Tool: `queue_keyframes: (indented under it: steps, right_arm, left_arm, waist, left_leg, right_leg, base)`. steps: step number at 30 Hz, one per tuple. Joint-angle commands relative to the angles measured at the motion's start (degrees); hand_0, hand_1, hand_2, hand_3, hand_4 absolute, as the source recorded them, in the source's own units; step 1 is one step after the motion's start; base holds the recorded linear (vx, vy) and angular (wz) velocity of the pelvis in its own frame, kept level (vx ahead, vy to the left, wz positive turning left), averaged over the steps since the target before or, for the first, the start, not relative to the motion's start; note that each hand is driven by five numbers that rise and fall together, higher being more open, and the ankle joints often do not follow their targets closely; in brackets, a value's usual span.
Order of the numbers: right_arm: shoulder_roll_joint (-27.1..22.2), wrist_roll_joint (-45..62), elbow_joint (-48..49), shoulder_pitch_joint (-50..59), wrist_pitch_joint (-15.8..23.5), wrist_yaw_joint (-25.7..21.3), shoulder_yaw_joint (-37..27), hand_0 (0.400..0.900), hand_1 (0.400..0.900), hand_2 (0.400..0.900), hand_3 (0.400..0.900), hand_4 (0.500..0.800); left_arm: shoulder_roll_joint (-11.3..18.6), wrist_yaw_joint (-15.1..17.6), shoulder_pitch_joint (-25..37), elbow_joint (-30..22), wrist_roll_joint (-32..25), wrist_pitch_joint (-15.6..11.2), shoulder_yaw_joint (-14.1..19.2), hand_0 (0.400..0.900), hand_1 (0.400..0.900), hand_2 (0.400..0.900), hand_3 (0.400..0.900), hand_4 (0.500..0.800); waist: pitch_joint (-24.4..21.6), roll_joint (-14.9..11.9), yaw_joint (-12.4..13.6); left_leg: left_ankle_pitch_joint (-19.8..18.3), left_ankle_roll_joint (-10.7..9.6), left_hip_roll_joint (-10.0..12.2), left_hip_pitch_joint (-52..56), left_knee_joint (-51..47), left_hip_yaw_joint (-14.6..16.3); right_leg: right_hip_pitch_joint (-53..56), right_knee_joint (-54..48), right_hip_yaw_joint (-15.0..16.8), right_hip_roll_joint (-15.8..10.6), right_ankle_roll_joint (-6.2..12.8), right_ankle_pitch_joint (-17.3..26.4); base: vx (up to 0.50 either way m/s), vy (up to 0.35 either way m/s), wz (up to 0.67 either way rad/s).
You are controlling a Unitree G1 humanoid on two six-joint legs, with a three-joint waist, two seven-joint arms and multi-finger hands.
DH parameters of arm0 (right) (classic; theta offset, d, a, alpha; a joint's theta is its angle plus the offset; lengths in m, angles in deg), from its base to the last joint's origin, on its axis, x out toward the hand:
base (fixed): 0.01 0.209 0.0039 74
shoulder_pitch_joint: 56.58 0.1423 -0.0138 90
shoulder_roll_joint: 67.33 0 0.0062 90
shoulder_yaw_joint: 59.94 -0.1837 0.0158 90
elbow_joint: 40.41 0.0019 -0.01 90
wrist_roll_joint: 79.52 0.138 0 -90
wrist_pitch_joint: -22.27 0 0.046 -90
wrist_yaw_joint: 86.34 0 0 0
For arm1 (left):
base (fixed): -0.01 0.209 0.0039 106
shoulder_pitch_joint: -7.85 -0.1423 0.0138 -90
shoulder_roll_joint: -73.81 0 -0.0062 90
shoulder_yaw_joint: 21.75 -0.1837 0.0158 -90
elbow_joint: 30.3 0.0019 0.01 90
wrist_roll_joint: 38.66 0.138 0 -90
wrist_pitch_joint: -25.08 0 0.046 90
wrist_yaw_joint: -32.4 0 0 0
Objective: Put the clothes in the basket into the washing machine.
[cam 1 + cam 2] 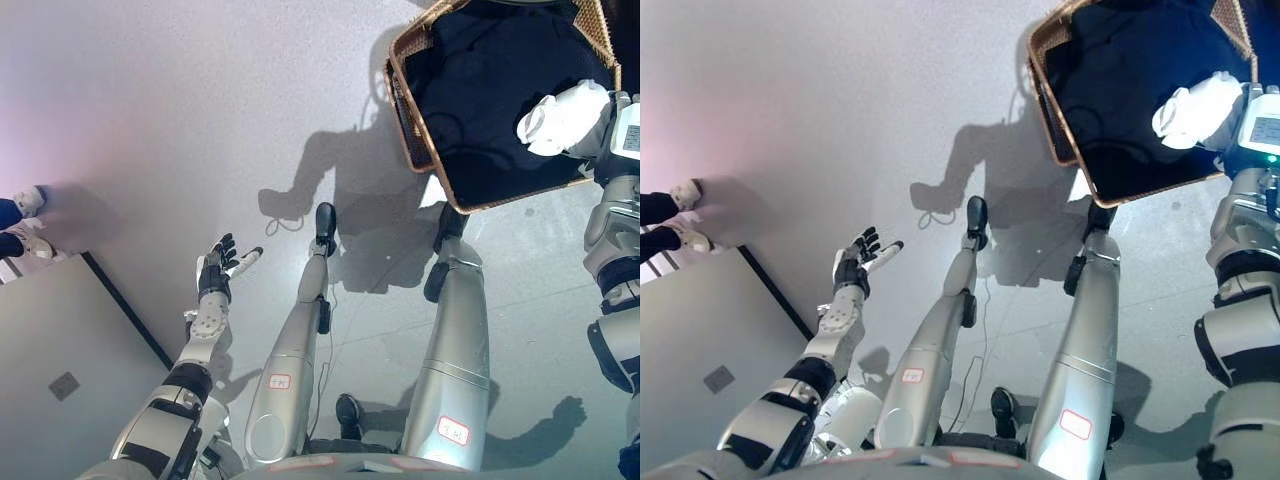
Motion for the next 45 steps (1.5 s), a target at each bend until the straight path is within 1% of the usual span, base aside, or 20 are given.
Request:
queue_keyframes:
  steps: [1,2,3,4,17,20,22,23,24,25,26,27,28,30,31,33,35,39,42,45]
  right_arm:
    - [-3.8,2.1,-2.3,3.0,-1.0,-3.4,3.7,0.900,0.900,0.900,0.900,0.800]
    - [-3.7,2.3,-2.1,3.4,-0.9,-3.5,3.5,0.618,0.618,0.618,0.618,0.631]
    - [-3.4,2.9,-2.3,3.4,-0.8,-3.4,3.1,0.427,0.427,0.427,0.427,0.516]
    - [-3.3,3.2,-2.4,3.6,-0.8,-3.5,3.1,0.400,0.400,0.400,0.400,0.500]
    - [-3.3,6.2,-2.9,3.6,-0.2,-3.9,0.7,0.400,0.400,0.400,0.400,0.500]
    - [-2.3,9.9,-1.4,2.5,1.9,-3.1,-1.9,0.400,0.400,0.400,0.400,0.500]
    - [0.6,18.5,2.0,0.1,7.2,0.7,-5.5,0.400,0.400,0.400,0.400,0.500]
    - [0.6,18.5,2.0,0.0,7.2,0.7,-5.6,0.400,0.400,0.400,0.400,0.500]
    - [2.1,24.5,4.5,-1.7,10.0,2.6,-8.6,0.400,0.400,0.400,0.400,0.500]
    - [4.2,35.1,9.1,-3.8,13.5,4.6,-12.8,0.400,0.400,0.400,0.400,0.500]
    - [4.2,35.1,9.2,-4.1,13.5,4.5,-12.9,0.400,0.400,0.400,0.400,0.500]
    - [6.1,42.5,10.0,-5.9,15.7,8.1,-15.9,0.400,0.400,0.400,0.400,0.500]
    - [9.4,51.6,10.9,-7.9,18.5,9.0,-19.5,0.400,0.400,0.400,0.400,0.500]
    - [11.7,56.0,11.9,-9.2,20.0,10.3,-21.4,0.400,0.400,0.400,0.400,0.500]
    - [15.2,64.4,12.5,-11.7,22.6,12.6,-24.8,0.400,0.400,0.400,0.400,0.500]
    - [16.5,67.6,12.9,-12.8,23.6,13.9,-26.1,0.400,0.400,0.400,0.400,0.500]
    - [19.8,77.7,13.3,-15.0,26.7,16.9,-29.7,0.400,0.400,0.400,0.400,0.500]
    - [22.3,87.6,12.6,-16.3,29.1,19.5,-34.2,0.400,0.400,0.400,0.400,0.500]
    - [22.2,92.8,11.5,-16.1,30.2,20.4,-37.0,0.400,0.400,0.400,0.400,0.500]
    - [19.5,95.0,8.7,-13.9,29.8,20.5,-39.0,0.400,0.400,0.400,0.400,0.500]
  left_arm:
    - [3.5,3.4,-1.3,0.4,-1.5,-1.9,1.0,0.900,0.900,0.900,0.900,0.800]
    - [3.4,3.3,-1.2,0.8,-1.6,-2.0,1.1,0.900,0.900,0.900,0.900,0.800]
    - [3.3,3.3,-1.3,0.9,-1.6,-1.9,0.8,0.900,0.900,0.900,0.900,0.800]
    - [3.3,3.3,-1.3,0.8,-1.6,-2.0,0.6,0.900,0.900,0.900,0.900,0.800]
    - [4.1,4.6,-1.6,-1.8,-1.3,-3.2,0.5,0.900,0.900,0.900,0.900,0.800]
    - [3.9,4.6,-2.3,-2.5,-1.7,-3.4,0.7,0.900,0.900,0.900,0.900,0.800]
    - [3.5,4.1,-2.3,0.3,-2.1,-3.1,1.7,0.900,0.900,0.900,0.900,0.800]
    - [3.5,4.1,-2.3,0.4,-2.1,-3.1,1.6,0.900,0.900,0.900,0.900,0.800]
    - [3.3,4.1,-2.4,1.0,-2.4,-3.0,2.1,0.900,0.900,0.900,0.900,0.800]
    - [3.2,3.8,-2.2,3.9,-2.9,-2.5,3.7,0.900,0.900,0.900,0.900,0.800]
    - [3.2,3.7,-2.2,3.9,-2.9,-2.5,3.6,0.900,0.900,0.900,0.900,0.800]
    - [3.0,3.4,-2.2,4.5,-3.0,-2.2,4.2,0.900,0.900,0.900,0.900,0.800]
    - [3.2,2.5,-2.0,7.1,-3.5,-1.5,4.8,0.900,0.900,0.900,0.900,0.800]
    - [3.5,2.2,-1.5,8.5,-3.7,-1.4,5.1,0.900,0.900,0.900,0.900,0.800]
    - [3.6,2.2,-1.1,8.3,-3.4,-1.3,4.7,0.900,0.900,0.900,0.900,0.800]
    - [3.9,1.9,-1.2,8.7,-3.5,-1.3,4.8,0.900,0.900,0.900,0.900,0.800]
    - [4.2,1.6,-1.2,9.6,-3.1,-1.4,4.7,0.900,0.900,0.900,0.900,0.800]
    - [4.6,1.6,-1.5,11.0,-2.4,-1.4,4.9,0.900,0.900,0.900,0.900,0.800]
    - [4.8,1.7,-2.0,11.3,-2.1,-1.5,5.1,0.900,0.900,0.900,0.900,0.800]
    - [5.1,1.3,-2.8,11.5,-2.3,-1.6,5.1,0.900,0.900,0.900,0.900,0.800]
  waist:
    - [0.9,0.4,-0.3]
    - [1.0,0.4,-0.4]
    - [1.0,0.4,-0.5]
    - [1.0,0.4,-0.5]
    - [1.0,0.7,-0.8]
    - [1.0,0.4,-1.0]
    - [1.0,-0.6,-1.5]
    - [1.0,-0.6,-1.5]
    - [1.0,-1.1,-1.8]
    - [1.0,-2.0,-2.7]
    - [1.0,-2.0,-2.6]
    - [1.0,-2.3,-2.9]
    - [0.7,-2.8,-3.4]
    - [0.8,-3.2,-3.7]
    - [0.0,-3.5,-4.1]
    - [0.1,-3.5,-4.2]
    - [-0.9,-3.8,-4.7]
    - [-2.0,-4.0,-5.2]
    - [-2.9,-3.7,-5.2]
    - [-3.5,-2.8,-4.7]
  left_leg:
    - [-8.2,-3.8,5.6,8.0,-0.1,-1.8]
    - [-8.4,-3.8,5.6,8.2,-0.1,-2.0]
    - [-8.6,-3.8,5.6,8.5,-0.1,-2.1]
    - [-8.7,-3.8,5.6,8.5,-0.1,-2.1]
    - [-9.3,-3.8,4.6,8.6,-0.1,-3.1]
    - [-9.3,-3.9,4.7,9.1,-0.1,-3.2]
    - [-9.5,-3.9,4.9,10.7,-0.1,-3.5]
    - [-9.5,-3.9,4.9,10.7,-0.1,-3.5]
    - [-9.7,-3.9,4.9,11.7,-0.1,-3.6]
    - [-10.1,-3.8,5.1,13.3,-0.1,-3.8]
    - [-10.1,-3.8,5.2,13.4,-0.1,-3.8]
    - [-10.3,-3.8,5.4,14.4,-0.1,-3.9]
    - [-10.7,-3.8,5.5,16.5,-0.1,-3.9]
    - [-10.9,-3.8,5.8,18.2,-0.1,-4.0]
    - [-11.5,-3.8,6.1,20.6,-0.1,-4.1]
    - [-11.8,-3.8,6.4,22.1,-0.1,-4.1]
    - [-12.2,-3.7,6.9,24.6,-0.1,-4.0]
    - [-13.1,-3.6,7.6,27.5,-0.1,-3.5]
    - [-13.6,-3.6,7.7,28.8,-0.1,-3.2]
    - [-13.8,-3.7,7.6,29.3,-0.1,-3.2]
  right_leg:
    - [0.3,-7.5,3.0,-2.4,8.54,11.8]
    - [0.4,-7.4,2.9,-2.3,8.55,11.8]
    - [0.4,-7.4,2.7,-2.4,8.55,11.7]
    - [0.4,-7.4,2.6,-2.4,8.55,11.7]
    - [-0.1,-7.9,2.5,-3.1,8.80,12.2]
    - [0.6,-8.1,2.0,-3.1,8.69,12.3]
    - [2.3,-8.3,1.6,-2.5,8.52,12.3]
    - [2.4,-8.3,1.6,-2.5,8.52,12.3]
    - [3.4,-8.4,1.4,-2.4,8.50,12.3]
    - [4.9,-8.7,1.2,-2.3,8.47,12.3]
    - [5.1,-8.7,1.2,-2.3,8.48,12.3]
    - [6.4,-9.2,0.9,-2.3,8.54,12.3]
    - [9.0,-9.9,0.2,-2.2,8.44,12.2]
    - [11.3,-10.5,-0.4,-2.0,8.44,12.3]
    - [14.8,-12.0,-1.2,-1.8,8.44,12.4]
    - [16.9,-12.8,-1.6,-1.5,8.43,12.5]
    - [21.1,-15.0,-2.4,-1.0,8.36,12.4]
    - [24.1,-16.4,-2.5,-0.4,8.28,12.1]
    - [25.0,-16.5,-2.1,-0.4,8.26,11.7]
    - [25.1,-16.6,-1.7,-0.4,8.20,11.2]
  base:
    - [0.01,-0.031,0.09]
    - [0.02,-0.017,0.05]
    - [0.00,0.000,0.00]
    - [0.00,0.000,0.00]
    - [0.00,0.003,0.03]
    - [0.01,-0.001,-0.02]
    - [0.03,-0.014,-0.12]
    - [0.04,-0.023,-0.11]
    - [0.05,-0.020,-0.12]
    - [0.05,-0.019,-0.12]
    - [0.07,-0.015,-0.13]
    - [0.09,-0.010,-0.15]
    - [0.12,-0.009,-0.23]
    - [0.10,-0.003,-0.20]
    - [0.10,-0.006,-0.20]
    - [0.10,-0.004,-0.19]
    - [0.10,0.004,-0.19]
    - [0.07,0.019,-0.16]
    - [0.05,0.023,-0.09]
    - [0.00,0.000,0.00]
